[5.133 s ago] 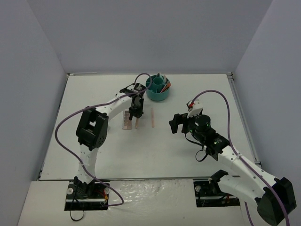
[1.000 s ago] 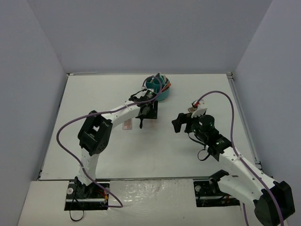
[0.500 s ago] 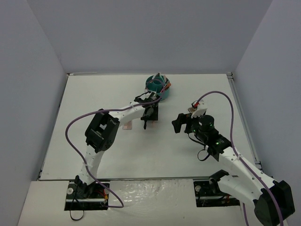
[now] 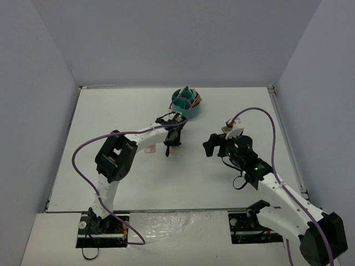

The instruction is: Organize the makeup

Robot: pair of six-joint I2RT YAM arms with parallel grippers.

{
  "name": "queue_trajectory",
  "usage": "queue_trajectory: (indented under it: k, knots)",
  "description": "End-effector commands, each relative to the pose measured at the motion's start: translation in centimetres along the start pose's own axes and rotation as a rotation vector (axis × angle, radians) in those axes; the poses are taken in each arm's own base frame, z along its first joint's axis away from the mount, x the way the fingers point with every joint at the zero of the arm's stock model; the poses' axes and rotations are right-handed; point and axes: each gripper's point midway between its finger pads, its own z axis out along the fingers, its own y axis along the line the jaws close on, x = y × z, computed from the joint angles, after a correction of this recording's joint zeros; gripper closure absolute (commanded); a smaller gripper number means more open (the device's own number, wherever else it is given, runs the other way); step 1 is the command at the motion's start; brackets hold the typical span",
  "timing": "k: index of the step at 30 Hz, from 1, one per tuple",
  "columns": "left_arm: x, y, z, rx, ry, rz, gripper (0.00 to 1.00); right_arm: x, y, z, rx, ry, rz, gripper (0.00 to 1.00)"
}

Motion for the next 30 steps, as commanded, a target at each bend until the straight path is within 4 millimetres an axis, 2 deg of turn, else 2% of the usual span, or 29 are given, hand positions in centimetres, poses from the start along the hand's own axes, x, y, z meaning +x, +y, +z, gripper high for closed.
queue_trajectory:
  k: [1,5,6,8,13,15,26,30]
  knots:
    - [3.5,2.6,-2.5,-0.05,0.079,0.076,0.89,-2.2,0.4,0.2,-0.015,-0.08,0.007,0.0]
    - [5.9,3.9,-3.6,-0.05,0.134,0.106,0.87,-2.2,0.5,0.3,-0.021,-0.08,0.008,0.0]
    - [6.0,4.0,-3.9,-0.049,0.139,0.111,0.81,-2.2,0.6,0.4,-0.024,-0.078,0.008,0.0]
    - [6.3,4.2,-4.5,-0.048,0.163,0.127,0.77,-2.1,0.6,0.5,-0.026,-0.072,0.008,0.0]
    - [5.2,3.8,-4.4,-0.039,0.184,0.16,0.62,-2.2,0.6,0.4,-0.025,-0.076,0.01,0.0]
    - [4.5,3.6,-4.2,-0.038,0.185,0.165,0.59,-2.2,0.5,0.3,-0.023,-0.076,0.009,0.0]
    - [0.5,4.7,-2.7,0.011,0.172,0.082,0.59,-2.2,0.5,0.2,-0.022,-0.08,0.011,0.0]
    - [-0.3,5.0,-2.2,0.025,0.177,0.056,0.6,-2.2,0.5,0.3,-0.023,-0.079,0.011,0.0]
